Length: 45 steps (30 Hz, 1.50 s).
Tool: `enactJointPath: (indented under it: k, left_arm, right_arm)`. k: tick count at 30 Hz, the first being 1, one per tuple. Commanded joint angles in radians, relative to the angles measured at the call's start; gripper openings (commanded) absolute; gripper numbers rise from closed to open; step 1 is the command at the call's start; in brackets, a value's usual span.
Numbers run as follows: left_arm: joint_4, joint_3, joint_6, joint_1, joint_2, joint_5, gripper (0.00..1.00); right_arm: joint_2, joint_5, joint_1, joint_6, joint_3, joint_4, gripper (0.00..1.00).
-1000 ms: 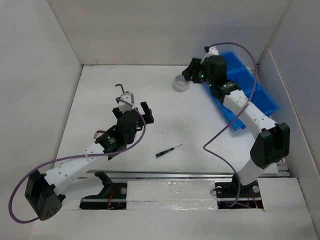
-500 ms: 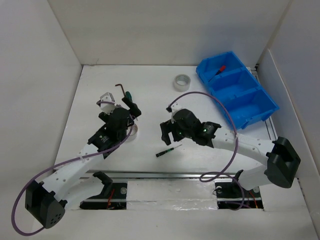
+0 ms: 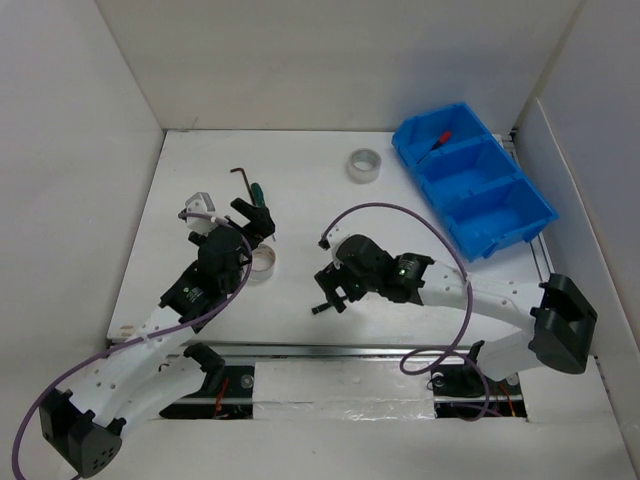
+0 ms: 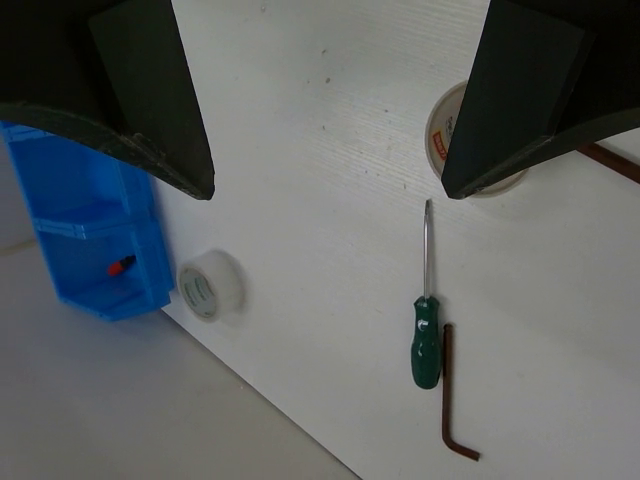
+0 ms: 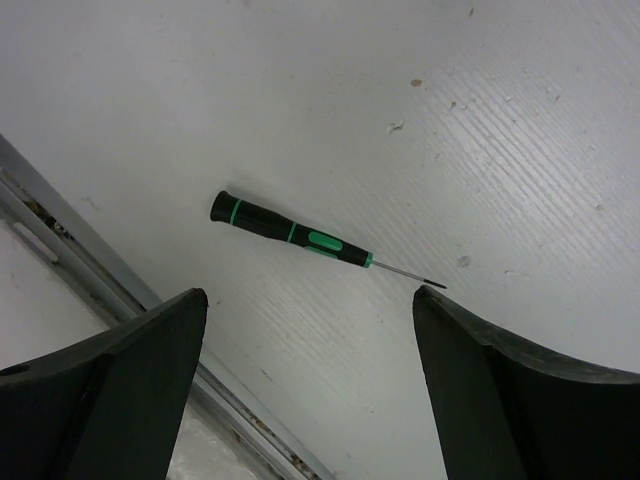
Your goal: Sort the tools into containers
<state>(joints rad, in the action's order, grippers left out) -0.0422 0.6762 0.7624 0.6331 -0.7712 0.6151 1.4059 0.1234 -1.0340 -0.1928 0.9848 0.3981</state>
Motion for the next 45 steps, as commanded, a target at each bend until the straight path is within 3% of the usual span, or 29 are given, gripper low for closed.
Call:
enactJointPath:
  k: [1, 9, 16, 24, 30, 45]
  left_arm:
    - [0.036, -0.009, -0.014, 0.01, 0.012, -0.009, 0.99]
    - [0.036, -0.013, -0.023, 0.01, 0.023, 0.003, 0.99]
    - [0.034, -0.018, -0.023, 0.028, 0.046, 0.014, 0.99]
    - [0.061, -0.024, -0.026, 0.028, 0.059, 0.02, 0.99]
    - [0.068, -0.027, -0.032, 0.028, 0.066, 0.017, 0.99]
    - [0.073, -0.032, -0.04, 0.046, 0.095, 0.02, 0.99]
  right_arm:
    - [0.082, -0.03, -0.032, 0.035, 0.04, 0.019, 0.88]
    - [0.309, 0.088, -0.136, 0.05, 0.138, 0.091, 0.88]
    - [0.35, 0.076, -0.116, 0.073, 0.115, 0.018, 0.88]
    - [0.412, 0.251, -0.116, 0.041, 0.208, 0.071, 0.88]
    - [0.435, 0.288, -0.116, 0.062, 0.253, 0.065, 0.88]
    - [0.554, 0.041, 0.055, 0.165, 0.328, -0.001, 0.86]
